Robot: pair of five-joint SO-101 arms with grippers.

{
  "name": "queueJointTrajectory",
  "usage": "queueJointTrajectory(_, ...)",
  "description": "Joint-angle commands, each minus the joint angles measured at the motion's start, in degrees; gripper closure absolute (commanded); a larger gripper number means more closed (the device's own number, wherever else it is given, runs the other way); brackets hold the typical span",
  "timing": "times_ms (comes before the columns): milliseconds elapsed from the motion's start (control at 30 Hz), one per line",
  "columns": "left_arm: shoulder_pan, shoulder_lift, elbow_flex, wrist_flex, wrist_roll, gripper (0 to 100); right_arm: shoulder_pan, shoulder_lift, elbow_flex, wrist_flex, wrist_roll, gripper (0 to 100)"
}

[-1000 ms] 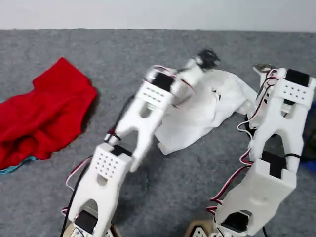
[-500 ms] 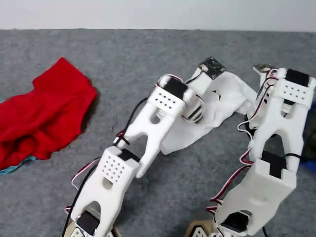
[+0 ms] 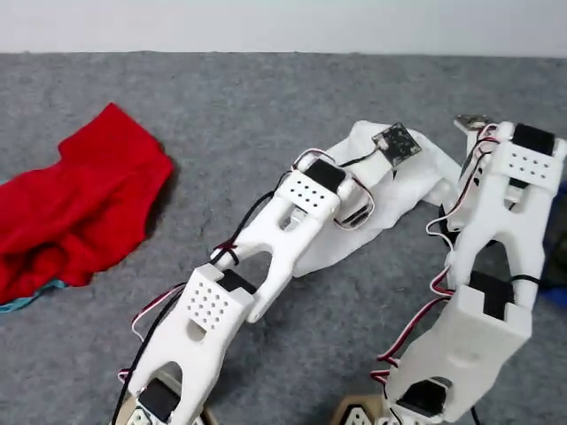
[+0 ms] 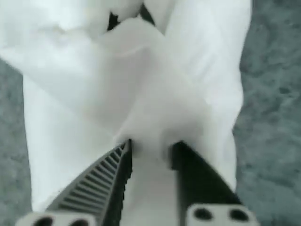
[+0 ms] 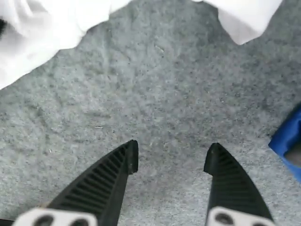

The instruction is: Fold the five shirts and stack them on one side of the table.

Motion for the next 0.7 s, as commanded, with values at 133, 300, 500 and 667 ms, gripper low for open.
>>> queueJointTrajectory(133, -4.22, -1.05, -0.13, -4.57, -1.32, 99, -0.13, -3.12, -0.18, 2.51, -0.62, 75.7)
queueJointTrajectory(300, -10.64, -0.88, -2.24, -4.66, -1.05, 99, -0.13, -3.12, -0.18, 2.51, -0.62, 75.7)
queueJointTrajectory(500, -21.36, -0.7, -7.43, -4.75, -0.97, 98, -0.4, -3.12, -0.18, 2.51, -0.62, 75.7)
queueJointTrajectory(667, -28.31, -0.7, -6.46, -8.26, -0.97, 98, -0.48, -3.21, 0.18, 2.51, -0.53, 75.7)
